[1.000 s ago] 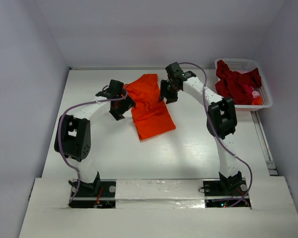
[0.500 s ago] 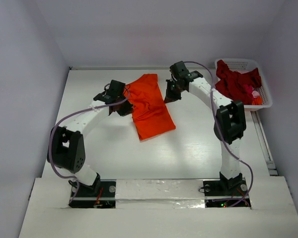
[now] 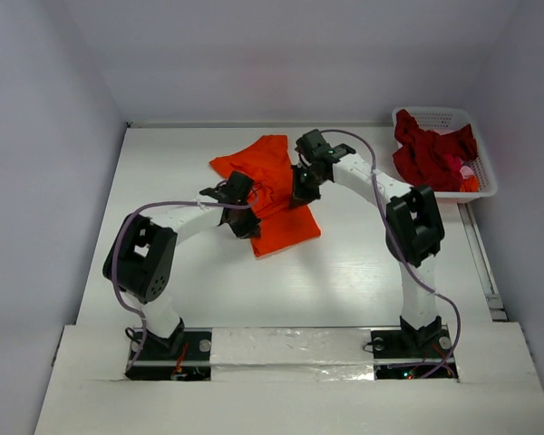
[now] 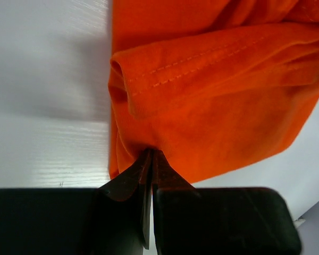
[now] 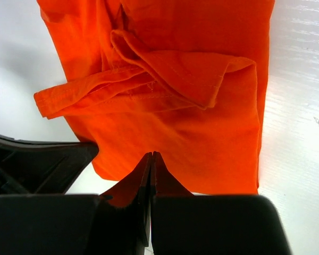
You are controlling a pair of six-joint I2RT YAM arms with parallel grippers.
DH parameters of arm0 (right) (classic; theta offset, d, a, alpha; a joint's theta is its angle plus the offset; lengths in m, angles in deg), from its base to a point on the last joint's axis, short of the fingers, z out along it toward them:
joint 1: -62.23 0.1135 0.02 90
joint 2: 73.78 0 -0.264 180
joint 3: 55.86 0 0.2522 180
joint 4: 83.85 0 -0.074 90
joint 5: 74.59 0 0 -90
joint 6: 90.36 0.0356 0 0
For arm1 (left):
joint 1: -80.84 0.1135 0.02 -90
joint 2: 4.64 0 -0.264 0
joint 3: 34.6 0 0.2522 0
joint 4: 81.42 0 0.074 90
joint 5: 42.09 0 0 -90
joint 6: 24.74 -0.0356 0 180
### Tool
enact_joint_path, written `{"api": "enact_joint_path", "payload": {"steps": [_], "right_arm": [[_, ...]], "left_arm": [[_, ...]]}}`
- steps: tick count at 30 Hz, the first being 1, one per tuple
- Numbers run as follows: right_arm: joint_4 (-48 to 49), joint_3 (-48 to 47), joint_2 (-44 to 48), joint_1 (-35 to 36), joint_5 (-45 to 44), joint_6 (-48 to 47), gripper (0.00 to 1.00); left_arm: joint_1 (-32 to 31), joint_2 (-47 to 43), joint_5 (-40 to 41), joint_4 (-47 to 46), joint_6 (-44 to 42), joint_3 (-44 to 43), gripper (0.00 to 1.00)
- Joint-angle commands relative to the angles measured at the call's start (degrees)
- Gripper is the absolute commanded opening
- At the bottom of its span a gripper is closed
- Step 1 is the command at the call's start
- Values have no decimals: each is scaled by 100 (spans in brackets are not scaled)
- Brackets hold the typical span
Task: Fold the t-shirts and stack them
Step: Fold the tshirt
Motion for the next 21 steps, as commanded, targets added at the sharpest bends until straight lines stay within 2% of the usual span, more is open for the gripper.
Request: {"api": "enact_joint_path", "payload": {"steps": [1, 10, 21], "right_arm": [[243, 3, -64, -27, 80, -1, 0], [199, -260, -539, -27, 62, -107, 0], [85, -744, -916, -27, 132, -133, 0]], "left_arm": [[23, 131, 15, -183, 21, -306, 0], [23, 597, -73, -140, -31, -896, 0], [243, 641, -11, -52, -155, -897, 0]]}}
